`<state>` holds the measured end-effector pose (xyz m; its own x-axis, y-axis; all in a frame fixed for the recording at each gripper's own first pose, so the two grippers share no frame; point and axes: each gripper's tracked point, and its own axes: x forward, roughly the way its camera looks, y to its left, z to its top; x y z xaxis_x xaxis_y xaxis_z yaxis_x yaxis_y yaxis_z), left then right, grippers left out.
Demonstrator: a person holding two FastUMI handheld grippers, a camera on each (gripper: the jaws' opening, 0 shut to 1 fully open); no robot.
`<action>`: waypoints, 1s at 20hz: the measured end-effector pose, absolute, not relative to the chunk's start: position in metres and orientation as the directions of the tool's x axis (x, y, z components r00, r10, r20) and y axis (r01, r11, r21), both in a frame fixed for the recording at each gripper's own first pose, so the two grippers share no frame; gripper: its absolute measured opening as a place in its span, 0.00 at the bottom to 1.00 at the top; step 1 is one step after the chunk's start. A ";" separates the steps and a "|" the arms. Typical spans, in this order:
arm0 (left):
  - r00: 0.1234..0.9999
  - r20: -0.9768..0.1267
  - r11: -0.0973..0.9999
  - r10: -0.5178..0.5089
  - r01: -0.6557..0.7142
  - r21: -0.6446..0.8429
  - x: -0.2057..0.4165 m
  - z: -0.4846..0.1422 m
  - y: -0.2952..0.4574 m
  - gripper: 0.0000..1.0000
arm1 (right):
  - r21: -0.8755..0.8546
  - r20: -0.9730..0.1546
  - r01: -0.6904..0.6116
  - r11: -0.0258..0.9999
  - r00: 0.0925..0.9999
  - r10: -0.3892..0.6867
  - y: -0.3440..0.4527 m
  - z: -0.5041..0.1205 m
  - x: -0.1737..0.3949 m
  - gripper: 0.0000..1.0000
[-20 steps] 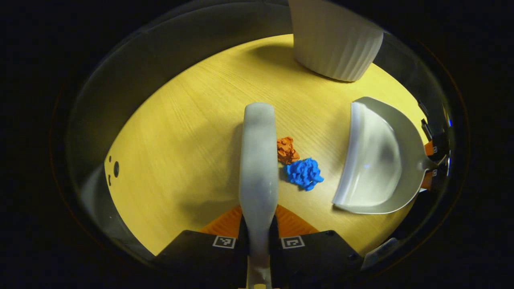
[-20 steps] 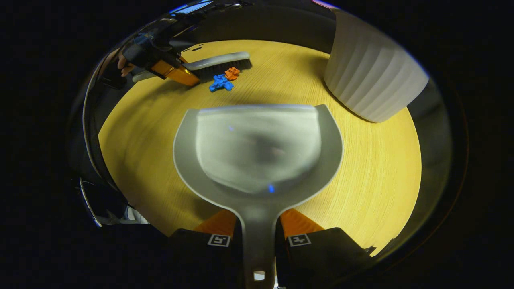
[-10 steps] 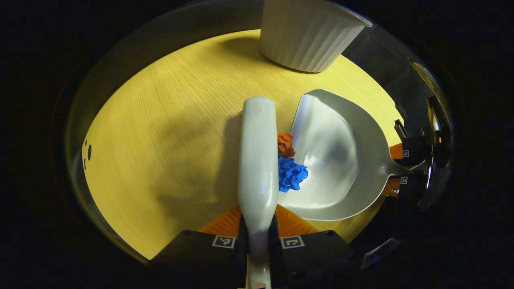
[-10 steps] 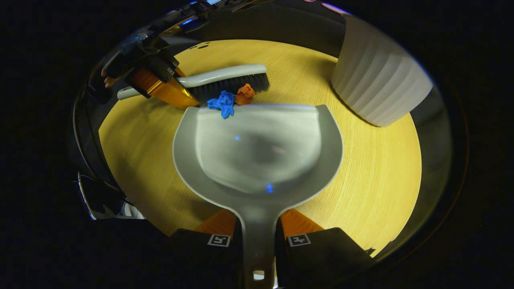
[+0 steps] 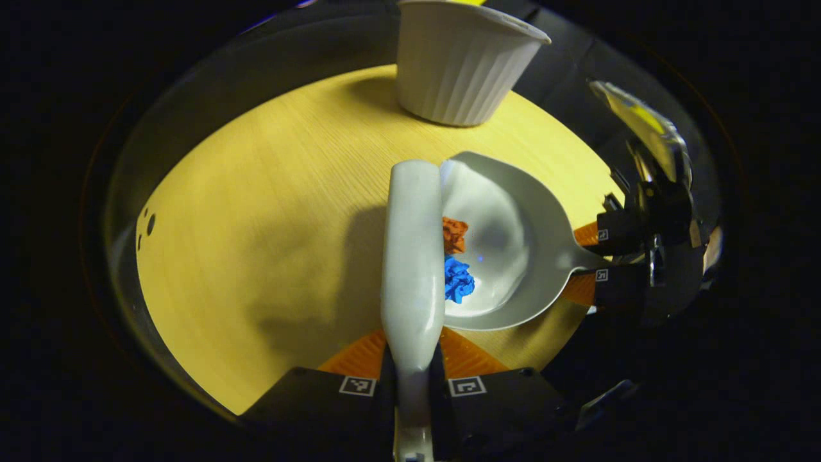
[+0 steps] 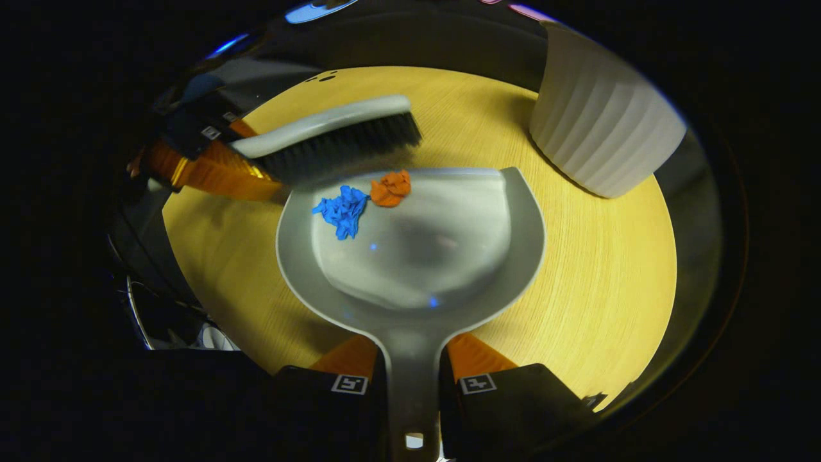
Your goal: Pick up the small broom and dustpan from the desktop, sweep the trash into the dustpan with the broom, and then empty the trash into the garbage bin.
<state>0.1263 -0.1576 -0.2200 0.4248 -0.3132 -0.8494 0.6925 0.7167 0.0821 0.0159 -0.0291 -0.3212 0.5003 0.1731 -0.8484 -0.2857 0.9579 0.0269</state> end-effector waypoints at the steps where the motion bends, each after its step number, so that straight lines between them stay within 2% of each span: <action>1: 0.459 -0.829 0.744 -0.320 0.664 0.080 0.120 -0.215 -0.152 0.25 | 0.027 -0.844 -0.276 0.961 0.509 0.170 -0.028 -0.319 0.015 0.41; 2: 0.492 -0.812 0.772 -0.315 0.630 0.082 0.116 -0.214 -0.142 0.27 | 0.037 -0.842 -0.263 0.964 0.511 0.172 -0.027 -0.318 0.013 0.37; 3: 0.516 -0.801 0.802 -0.304 0.593 0.078 0.111 -0.214 -0.133 0.27 | 0.054 -0.842 -0.251 0.966 0.509 0.179 -0.026 -0.318 0.011 0.40; 4: 0.533 -0.793 0.830 -0.295 0.555 0.064 0.105 -0.211 -0.128 0.27 | 0.059 -0.840 -0.246 0.968 0.512 0.181 -0.026 -0.319 0.012 0.37; 7: 0.558 -0.776 0.893 -0.294 0.450 -0.015 0.087 -0.216 -0.110 0.25 | 0.062 -0.831 -0.254 0.965 0.522 0.191 -0.026 -0.315 0.012 0.37; 8: 0.568 -0.772 0.910 -0.286 0.414 -0.032 0.086 -0.226 -0.101 0.25 | 0.060 -0.828 -0.259 0.964 0.527 0.193 -0.030 -0.316 0.013 0.41; 9: 0.575 -0.769 0.923 -0.280 0.381 -0.051 0.085 -0.231 -0.094 0.25 | 0.062 -0.827 -0.259 0.964 0.528 0.195 -0.030 -0.314 0.013 0.37; 10: 0.582 -0.765 0.933 -0.276 0.354 -0.068 0.085 -0.237 -0.084 0.27 | 0.070 -0.823 -0.250 0.966 0.532 0.197 -0.031 -0.309 0.012 0.41; 11: 0.589 -0.762 0.941 -0.269 0.330 -0.076 0.085 -0.244 -0.075 0.27 | 0.077 -0.819 -0.241 0.967 0.539 0.199 -0.032 -0.304 0.010 0.37; 15: 0.623 -0.747 0.960 -0.233 0.272 -0.072 0.090 -0.264 -0.051 0.27 | 0.041 -0.797 -0.252 0.967 0.575 0.184 -0.042 -0.279 0.004 0.37; 17: 0.629 -0.744 0.963 -0.228 0.260 -0.075 0.089 -0.256 -0.039 0.25 | -0.008 -0.795 -0.270 0.963 0.586 0.158 -0.050 -0.258 -0.004 0.33; 18: 0.631 -0.741 0.963 -0.228 0.260 -0.075 0.088 -0.256 -0.042 0.27 | -0.021 -0.800 -0.276 0.961 0.582 0.150 -0.049 -0.250 -0.004 0.41; 20: 0.640 -0.736 0.964 -0.221 0.259 -0.064 0.088 -0.256 -0.042 0.27 | 0.010 -0.793 -0.267 0.964 0.584 0.170 -0.047 -0.224 -0.006 0.37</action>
